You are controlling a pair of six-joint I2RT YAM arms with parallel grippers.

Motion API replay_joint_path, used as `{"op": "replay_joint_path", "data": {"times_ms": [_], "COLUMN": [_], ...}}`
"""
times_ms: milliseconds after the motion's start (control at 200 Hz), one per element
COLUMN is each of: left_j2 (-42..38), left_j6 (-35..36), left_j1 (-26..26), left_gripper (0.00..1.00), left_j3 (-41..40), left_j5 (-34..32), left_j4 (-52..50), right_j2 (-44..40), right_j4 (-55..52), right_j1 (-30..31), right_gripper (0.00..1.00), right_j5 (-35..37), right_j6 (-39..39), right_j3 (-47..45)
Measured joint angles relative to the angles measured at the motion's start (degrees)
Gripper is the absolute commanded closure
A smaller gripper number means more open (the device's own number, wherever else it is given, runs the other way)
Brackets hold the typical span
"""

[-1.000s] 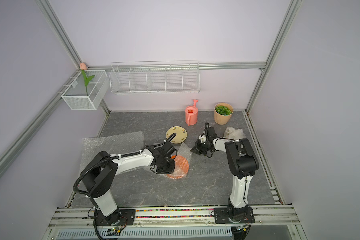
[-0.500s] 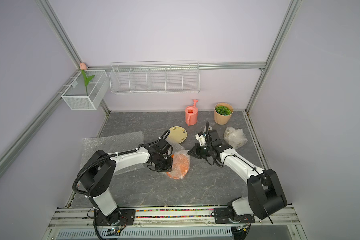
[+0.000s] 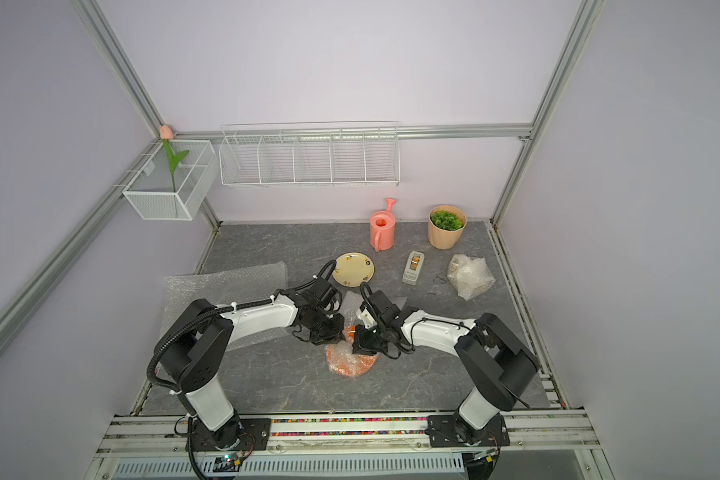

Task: Wrap dinner plates in bubble wrap
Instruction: Wrap the plate in the bubble wrap.

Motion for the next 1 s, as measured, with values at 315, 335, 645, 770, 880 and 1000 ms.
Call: {"op": "replay_joint_path", "data": {"times_ms": [315, 335, 645, 770, 880, 1000], "left_j2": [-0.8, -0.9, -11.8, -15.0, -14.5, -10.6], "left_j6": [0.6, 0.7, 2.0, 2.1, 1.9, 1.2], "left_j1": [0.3, 0.3, 0.1, -0.4, -2.3, -4.3], "left_gripper": [1.00, 1.00, 0.88, 0.87, 0.87, 0.87], "left_j3": [-0.4, -0.4, 1.4, 0.8, -0.1, -0.4], "left_j5": [-0.4, -0.6, -3.4, -1.6, 0.5, 2.7], "left_j4": [0.2, -0.1, -8.4, -9.0, -8.5, -5.7], "right_j2": [4.2, 4.3, 5.3, 5.6, 5.9, 6.1], "right_j4": [-0.8, -0.4, 4.7, 5.5, 6.2, 6.7], "right_j1": [0.3, 0.3, 0.3, 0.3, 0.3, 0.3], "right_gripper": [0.93, 0.93, 0.93, 0.93, 0.93, 0.93], "right_j5": [3.2, 3.1, 3.3, 3.3, 3.2, 3.0], "right_j6": [3.4, 3.6, 6.2, 6.5, 6.8, 7.0], "right_j3": [2.8, 2.9, 2.4, 2.4, 2.4, 2.4]}}
